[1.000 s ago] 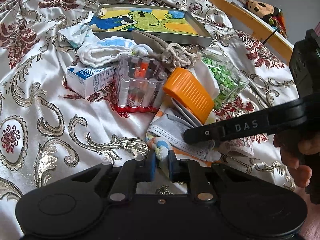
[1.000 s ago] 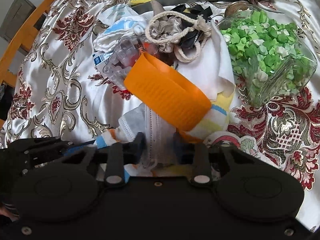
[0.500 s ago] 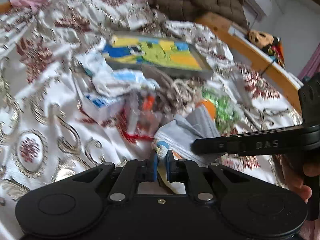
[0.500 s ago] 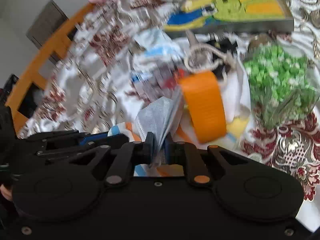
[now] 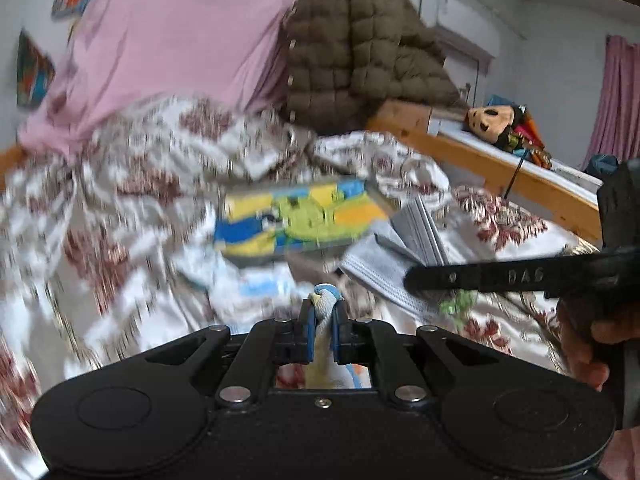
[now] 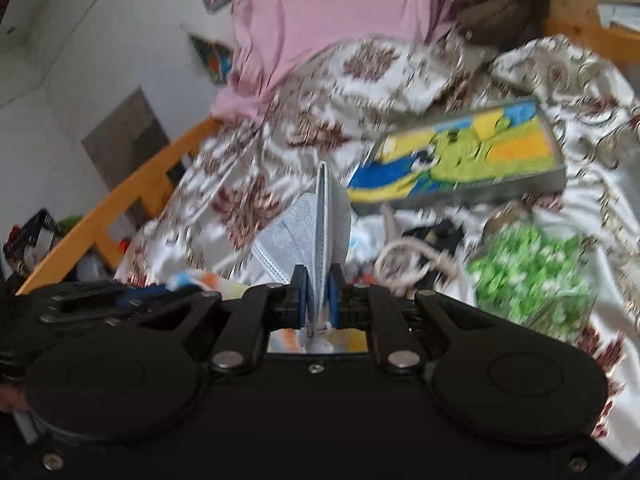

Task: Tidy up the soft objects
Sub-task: 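Lift the striped cloth with both tools toward the tin tray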

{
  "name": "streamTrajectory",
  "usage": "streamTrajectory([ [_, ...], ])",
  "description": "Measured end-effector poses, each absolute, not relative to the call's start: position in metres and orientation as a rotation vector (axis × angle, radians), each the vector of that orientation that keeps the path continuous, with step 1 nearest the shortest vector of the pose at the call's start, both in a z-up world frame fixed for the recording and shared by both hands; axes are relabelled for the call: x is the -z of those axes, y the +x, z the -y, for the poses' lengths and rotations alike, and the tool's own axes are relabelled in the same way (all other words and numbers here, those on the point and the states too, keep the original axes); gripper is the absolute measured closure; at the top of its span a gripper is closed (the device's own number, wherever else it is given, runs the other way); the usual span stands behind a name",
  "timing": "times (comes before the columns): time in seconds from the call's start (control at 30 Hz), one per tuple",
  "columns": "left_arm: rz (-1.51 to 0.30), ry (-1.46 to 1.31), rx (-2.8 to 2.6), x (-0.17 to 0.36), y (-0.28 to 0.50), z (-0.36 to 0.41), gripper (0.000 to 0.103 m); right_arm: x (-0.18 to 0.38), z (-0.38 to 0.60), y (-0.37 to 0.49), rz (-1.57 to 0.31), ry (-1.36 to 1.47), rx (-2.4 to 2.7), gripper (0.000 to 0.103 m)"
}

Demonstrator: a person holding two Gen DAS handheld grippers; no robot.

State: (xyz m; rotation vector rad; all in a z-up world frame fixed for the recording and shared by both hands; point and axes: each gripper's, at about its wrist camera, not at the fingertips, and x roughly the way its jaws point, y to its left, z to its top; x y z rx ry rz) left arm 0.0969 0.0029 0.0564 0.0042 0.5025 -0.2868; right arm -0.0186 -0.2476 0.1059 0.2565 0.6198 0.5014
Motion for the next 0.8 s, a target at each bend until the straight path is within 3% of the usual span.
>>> streamTrajectory([
  [0.4,-0.368,0.090,0.277,-0.133,0.166,0.025,0.095,-0.104,0.290,0.027,-0.474,0.337,-0.406,0.098],
  [0.8,-0.328,0.054,0.233,-0.130,0.298,0.090,0.095,-0.061,0.323,0.123,-0.394,0.478,-0.221,0.098],
])
